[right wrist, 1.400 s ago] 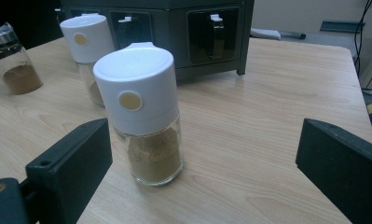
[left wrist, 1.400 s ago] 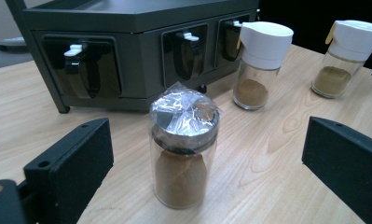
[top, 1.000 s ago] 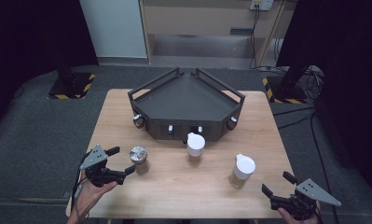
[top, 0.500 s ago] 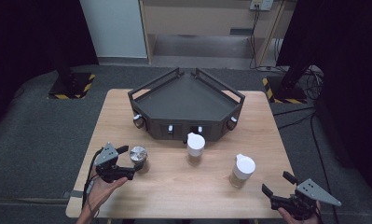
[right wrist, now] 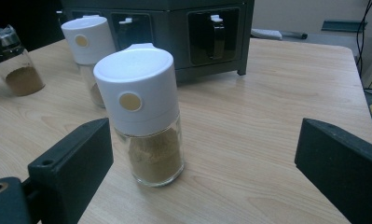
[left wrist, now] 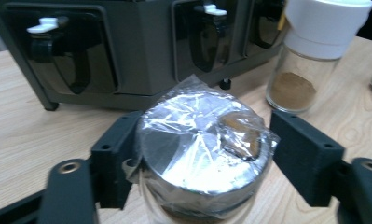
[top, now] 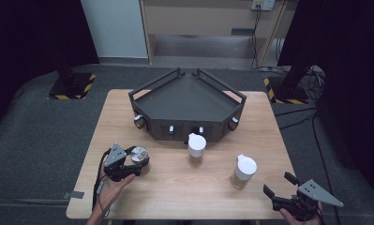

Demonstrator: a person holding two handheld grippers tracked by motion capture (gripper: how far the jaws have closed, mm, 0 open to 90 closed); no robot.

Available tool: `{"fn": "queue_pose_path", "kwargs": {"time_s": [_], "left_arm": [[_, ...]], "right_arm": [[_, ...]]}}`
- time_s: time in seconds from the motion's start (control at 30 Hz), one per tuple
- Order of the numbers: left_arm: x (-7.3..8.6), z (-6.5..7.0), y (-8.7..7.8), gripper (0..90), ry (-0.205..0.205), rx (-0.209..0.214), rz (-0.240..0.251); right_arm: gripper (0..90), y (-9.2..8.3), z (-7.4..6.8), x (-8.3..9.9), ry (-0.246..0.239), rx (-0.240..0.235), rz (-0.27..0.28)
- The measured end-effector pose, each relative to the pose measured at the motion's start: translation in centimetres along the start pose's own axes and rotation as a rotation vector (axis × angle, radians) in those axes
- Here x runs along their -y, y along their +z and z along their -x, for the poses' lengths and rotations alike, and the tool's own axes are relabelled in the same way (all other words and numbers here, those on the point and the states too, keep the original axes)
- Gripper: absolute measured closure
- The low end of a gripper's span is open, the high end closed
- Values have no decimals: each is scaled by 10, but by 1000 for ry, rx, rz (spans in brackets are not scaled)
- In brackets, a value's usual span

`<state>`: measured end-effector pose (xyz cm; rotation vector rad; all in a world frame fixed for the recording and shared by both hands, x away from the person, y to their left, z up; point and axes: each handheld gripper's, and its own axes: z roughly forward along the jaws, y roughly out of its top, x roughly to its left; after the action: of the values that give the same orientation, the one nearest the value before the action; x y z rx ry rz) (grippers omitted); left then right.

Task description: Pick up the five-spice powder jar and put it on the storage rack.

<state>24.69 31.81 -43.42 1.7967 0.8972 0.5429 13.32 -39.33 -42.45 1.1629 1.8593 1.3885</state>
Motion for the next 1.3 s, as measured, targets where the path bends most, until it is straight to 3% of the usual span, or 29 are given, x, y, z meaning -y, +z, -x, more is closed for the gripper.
{"fn": "queue_pose_path", "kwargs": {"time_s": [0.37,0.67,1.3], "left_arm": [[1,3,1,336,12,-15,10],[-5,1,0,337,21,22,-4],[-50,-11,-7,336,44,92,9]], "right_arm": [[45,0,1,1,6,-1,3],[46,0,1,1,8,-1,4],[48,0,2,1,8,-4,3]]}}
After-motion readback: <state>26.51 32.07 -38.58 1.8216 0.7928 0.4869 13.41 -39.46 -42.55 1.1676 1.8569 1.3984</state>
